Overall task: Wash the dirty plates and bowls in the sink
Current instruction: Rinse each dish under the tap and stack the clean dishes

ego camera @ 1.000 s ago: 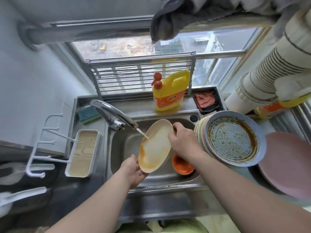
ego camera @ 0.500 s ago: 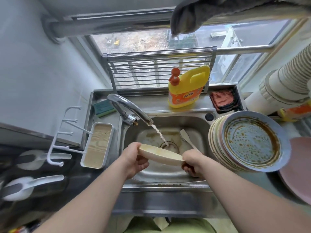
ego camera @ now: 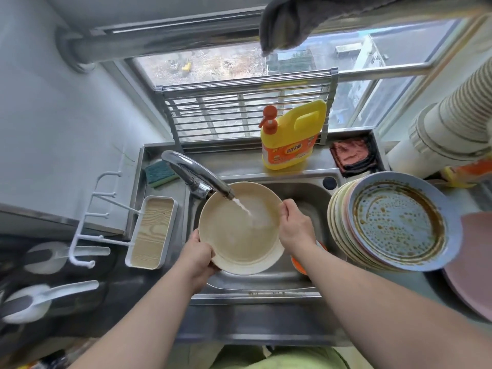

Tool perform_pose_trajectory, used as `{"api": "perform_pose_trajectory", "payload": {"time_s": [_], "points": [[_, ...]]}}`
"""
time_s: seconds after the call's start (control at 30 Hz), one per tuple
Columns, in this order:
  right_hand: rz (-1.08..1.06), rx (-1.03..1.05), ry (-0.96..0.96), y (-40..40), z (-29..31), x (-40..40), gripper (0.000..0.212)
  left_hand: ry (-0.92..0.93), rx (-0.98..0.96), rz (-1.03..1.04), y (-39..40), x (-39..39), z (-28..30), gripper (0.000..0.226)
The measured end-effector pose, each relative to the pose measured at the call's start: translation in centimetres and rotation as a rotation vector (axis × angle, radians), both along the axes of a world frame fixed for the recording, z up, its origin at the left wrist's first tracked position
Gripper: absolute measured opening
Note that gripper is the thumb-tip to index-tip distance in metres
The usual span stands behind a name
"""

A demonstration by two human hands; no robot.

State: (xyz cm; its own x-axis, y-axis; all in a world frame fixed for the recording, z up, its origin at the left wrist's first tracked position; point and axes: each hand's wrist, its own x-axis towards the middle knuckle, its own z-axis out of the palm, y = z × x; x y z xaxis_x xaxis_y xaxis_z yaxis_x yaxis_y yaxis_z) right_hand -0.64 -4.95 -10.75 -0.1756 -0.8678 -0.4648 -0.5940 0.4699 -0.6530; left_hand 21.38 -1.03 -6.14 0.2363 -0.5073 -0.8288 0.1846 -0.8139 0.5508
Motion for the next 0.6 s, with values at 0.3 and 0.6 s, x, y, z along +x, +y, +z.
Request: {"api": "perform_pose_trajectory", "payload": {"time_s": [0.3,0.6], "points": [[0.204,-0.218,0.188,-2.2,4.8,-1.9,0.038,0.321,0.125,0.29,-1.3,-2.3,-3.2,0.068],[0.211,-0.246,0.335,-1.4,8.7,-3.4,0.038,0.442,0.214,0.199,-2.4,-5.3,-3.5,0.066]]}}
